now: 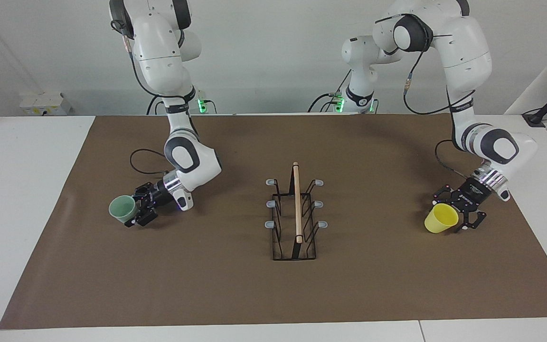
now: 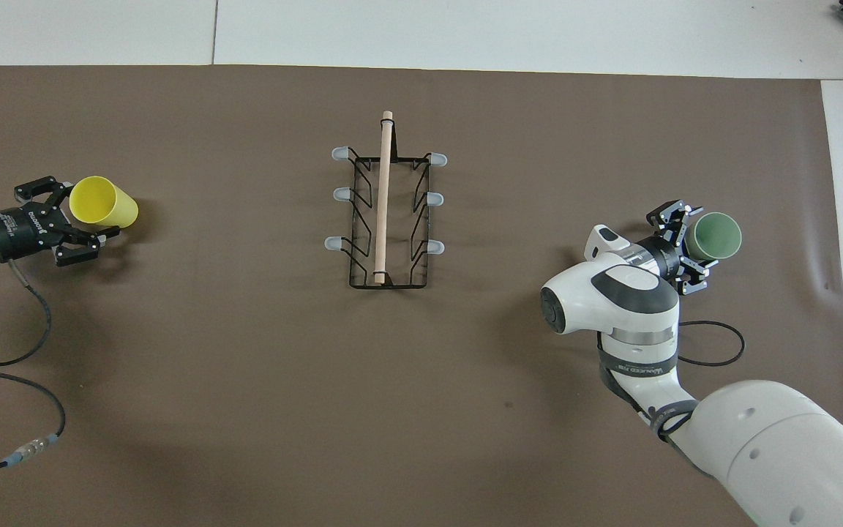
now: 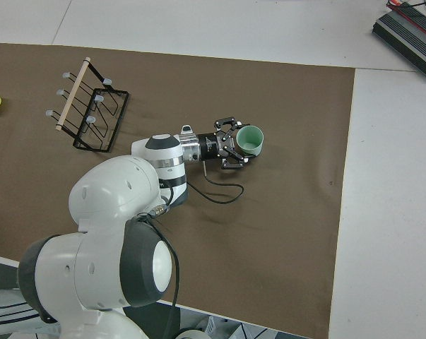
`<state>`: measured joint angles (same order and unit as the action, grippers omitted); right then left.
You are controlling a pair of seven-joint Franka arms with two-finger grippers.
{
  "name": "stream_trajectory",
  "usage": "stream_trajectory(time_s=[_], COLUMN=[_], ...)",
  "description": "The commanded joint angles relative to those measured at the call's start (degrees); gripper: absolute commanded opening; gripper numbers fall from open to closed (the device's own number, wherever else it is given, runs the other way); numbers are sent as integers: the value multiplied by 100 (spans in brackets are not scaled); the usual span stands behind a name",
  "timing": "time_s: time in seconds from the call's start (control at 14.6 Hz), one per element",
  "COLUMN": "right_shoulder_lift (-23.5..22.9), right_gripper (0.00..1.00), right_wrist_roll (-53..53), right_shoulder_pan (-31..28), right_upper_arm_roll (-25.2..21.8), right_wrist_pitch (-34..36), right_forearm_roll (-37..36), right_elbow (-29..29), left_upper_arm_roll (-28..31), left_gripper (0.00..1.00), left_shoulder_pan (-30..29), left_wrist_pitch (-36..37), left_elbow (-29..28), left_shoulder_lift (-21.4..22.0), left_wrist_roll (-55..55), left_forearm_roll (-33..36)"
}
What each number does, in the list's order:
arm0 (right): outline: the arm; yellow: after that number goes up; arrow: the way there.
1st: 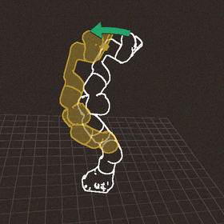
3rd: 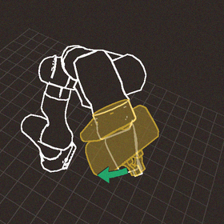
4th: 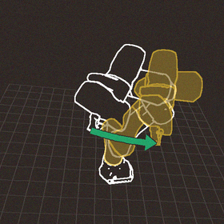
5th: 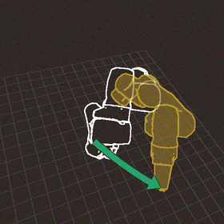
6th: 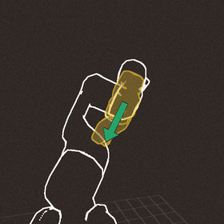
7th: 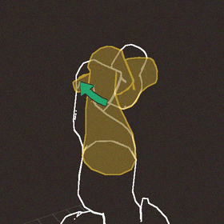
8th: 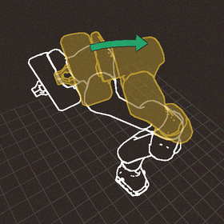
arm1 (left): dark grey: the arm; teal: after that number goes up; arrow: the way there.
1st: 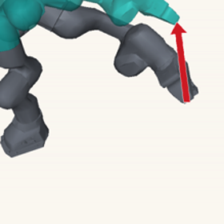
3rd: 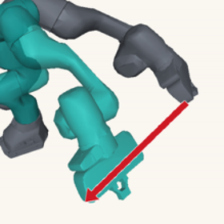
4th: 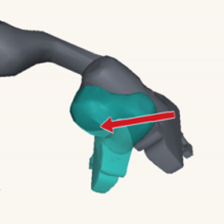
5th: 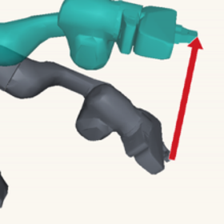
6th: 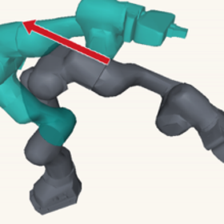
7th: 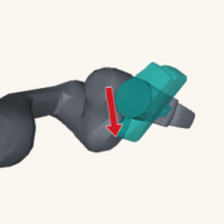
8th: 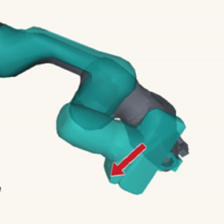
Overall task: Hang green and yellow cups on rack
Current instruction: 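Grasp and lift the yellow cup with the left gripper while the right gripper lifts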
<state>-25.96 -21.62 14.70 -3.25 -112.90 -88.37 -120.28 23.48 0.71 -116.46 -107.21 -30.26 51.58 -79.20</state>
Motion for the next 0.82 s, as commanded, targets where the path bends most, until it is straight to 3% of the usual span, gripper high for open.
stream_trajectory(time_s=[0.0, 0.2, 0.34, 0.48, 0.61, 0.75], right_shoulder_lift=[4, 4, 4, 4, 4, 4], right_gripper=[100, 100, 73, 31, 1, 0], right_wrist_roll=[368, 405, 405, 405, 405, 405], right_shoulder_pan=[-213, -284, -284, -284, -284, -284], right_upper_arm_roll=[35, 35, 35, 35, 35, 35], right_wrist_pitch=[-205, -302, -302, -302, -302, -294], right_forearm_roll=[-399, -471, -462, -462, -462, -462], right_elbow=[-145, -189, -207, -207, -198, -198], left_upper_arm_roll=[42, -2, -10, -10, -19, -19], left_gripper=[100, 100, 100, 100, 100, 95], left_shoulder_pan=[218, 280, 325, 395, 465, 465], left_wrist_pitch=[-332, -508, -579, -728, -781, -886], left_elbow=[-327, -336, -336, -327, -327, -284], left_shoulder_lift=[222, 222, 213, 187, 196, 222], left_wrist_roll=[-52, -52, -52, -61, -70, 0], left_forearm_roll=[-271, -359, -394, -394, -394, -394])
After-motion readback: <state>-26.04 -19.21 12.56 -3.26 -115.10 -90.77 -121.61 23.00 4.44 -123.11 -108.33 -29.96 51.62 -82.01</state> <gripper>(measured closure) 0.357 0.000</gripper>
